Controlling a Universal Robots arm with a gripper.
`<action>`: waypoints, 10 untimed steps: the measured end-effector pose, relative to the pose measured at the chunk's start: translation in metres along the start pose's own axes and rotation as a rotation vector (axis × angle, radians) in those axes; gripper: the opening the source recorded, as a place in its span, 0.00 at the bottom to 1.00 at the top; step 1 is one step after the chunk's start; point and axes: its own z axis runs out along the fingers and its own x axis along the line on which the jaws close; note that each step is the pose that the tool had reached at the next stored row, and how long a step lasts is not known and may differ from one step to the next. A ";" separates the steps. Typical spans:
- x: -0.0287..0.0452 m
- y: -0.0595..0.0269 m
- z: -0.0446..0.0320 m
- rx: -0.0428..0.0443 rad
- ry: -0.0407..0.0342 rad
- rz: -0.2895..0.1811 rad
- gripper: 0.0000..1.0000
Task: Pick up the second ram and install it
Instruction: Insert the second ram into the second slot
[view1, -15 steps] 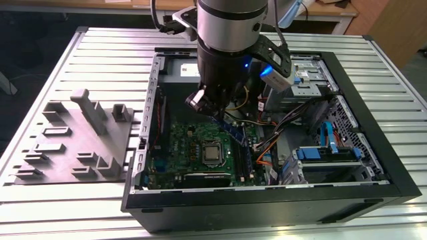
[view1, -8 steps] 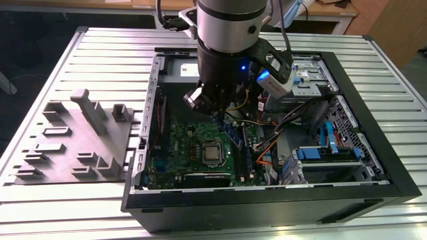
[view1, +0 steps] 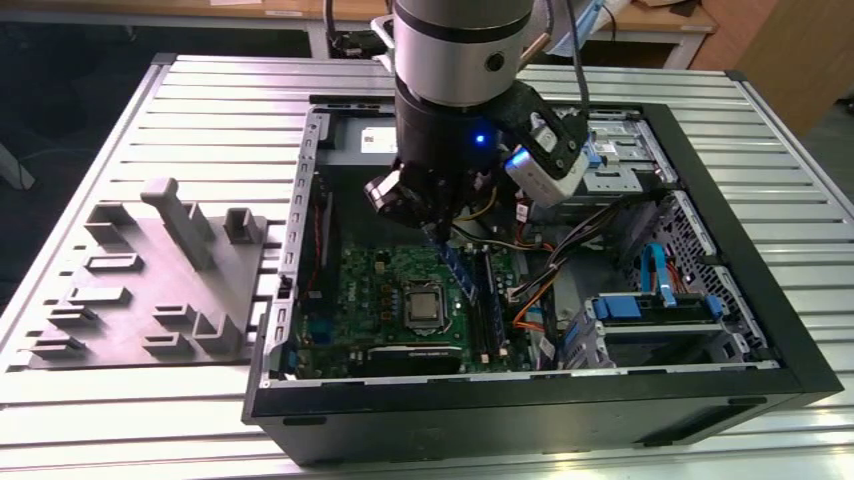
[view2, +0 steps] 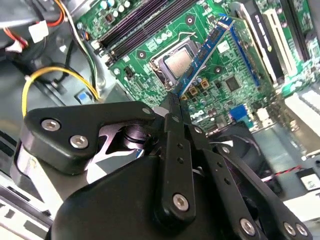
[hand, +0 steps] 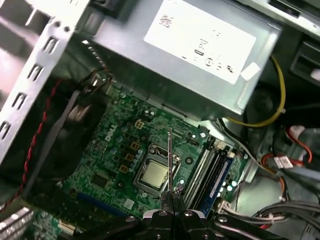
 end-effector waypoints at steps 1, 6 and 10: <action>0.0000 0.0000 0.0001 0.0007 -0.0010 0.018 0.11; 0.0000 -0.0001 0.0009 0.0054 -0.0064 0.127 0.11; 0.0001 -0.0001 0.0019 0.0085 -0.0100 0.200 0.11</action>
